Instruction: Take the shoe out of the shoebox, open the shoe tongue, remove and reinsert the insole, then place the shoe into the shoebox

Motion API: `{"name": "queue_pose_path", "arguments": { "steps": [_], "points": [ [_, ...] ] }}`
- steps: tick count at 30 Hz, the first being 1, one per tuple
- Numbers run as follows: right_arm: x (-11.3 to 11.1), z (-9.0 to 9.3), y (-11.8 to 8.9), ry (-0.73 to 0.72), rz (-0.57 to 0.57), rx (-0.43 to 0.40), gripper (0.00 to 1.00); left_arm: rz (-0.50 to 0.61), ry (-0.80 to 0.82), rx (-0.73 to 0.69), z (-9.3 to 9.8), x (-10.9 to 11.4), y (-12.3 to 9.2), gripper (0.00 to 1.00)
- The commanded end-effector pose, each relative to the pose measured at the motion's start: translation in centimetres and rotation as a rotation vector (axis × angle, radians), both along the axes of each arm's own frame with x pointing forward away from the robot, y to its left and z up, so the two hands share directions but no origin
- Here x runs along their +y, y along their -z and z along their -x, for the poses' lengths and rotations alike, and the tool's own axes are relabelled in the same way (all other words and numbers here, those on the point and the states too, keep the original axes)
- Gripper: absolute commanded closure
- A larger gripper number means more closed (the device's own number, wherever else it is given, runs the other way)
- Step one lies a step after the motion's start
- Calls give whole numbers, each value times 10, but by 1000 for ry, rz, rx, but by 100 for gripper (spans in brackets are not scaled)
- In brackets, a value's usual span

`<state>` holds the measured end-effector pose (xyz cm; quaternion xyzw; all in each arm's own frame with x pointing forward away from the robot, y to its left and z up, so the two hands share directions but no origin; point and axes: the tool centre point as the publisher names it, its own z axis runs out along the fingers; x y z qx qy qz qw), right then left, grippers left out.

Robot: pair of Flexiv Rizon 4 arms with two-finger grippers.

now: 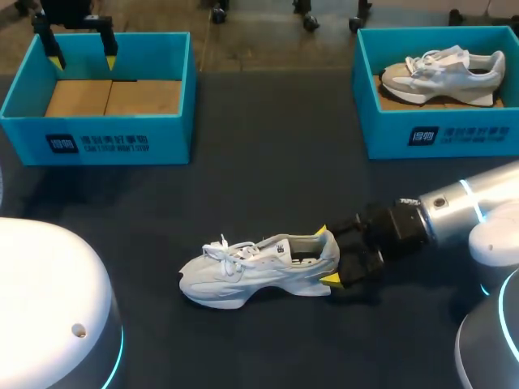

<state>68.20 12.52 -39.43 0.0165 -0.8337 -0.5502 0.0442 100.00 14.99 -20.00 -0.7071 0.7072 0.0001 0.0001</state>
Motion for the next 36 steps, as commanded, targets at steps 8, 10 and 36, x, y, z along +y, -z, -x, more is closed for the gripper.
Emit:
{"name": "queue_pose_path", "arguments": {
  "steps": [8, 10, 36],
  "points": [
    [18, -4, 9, -10, 6, 4, 0, 0, 0, 0, 0, 0, 0, 0],
    [19, -4, 10, -11, 8, 5, 0, 0, 0, 0, 0, 0, 0, 0],
    [30, -5, 21, -5, -1, 11, 47, 0, 0, 0, 0, 0, 0, 0]
  ]
}}
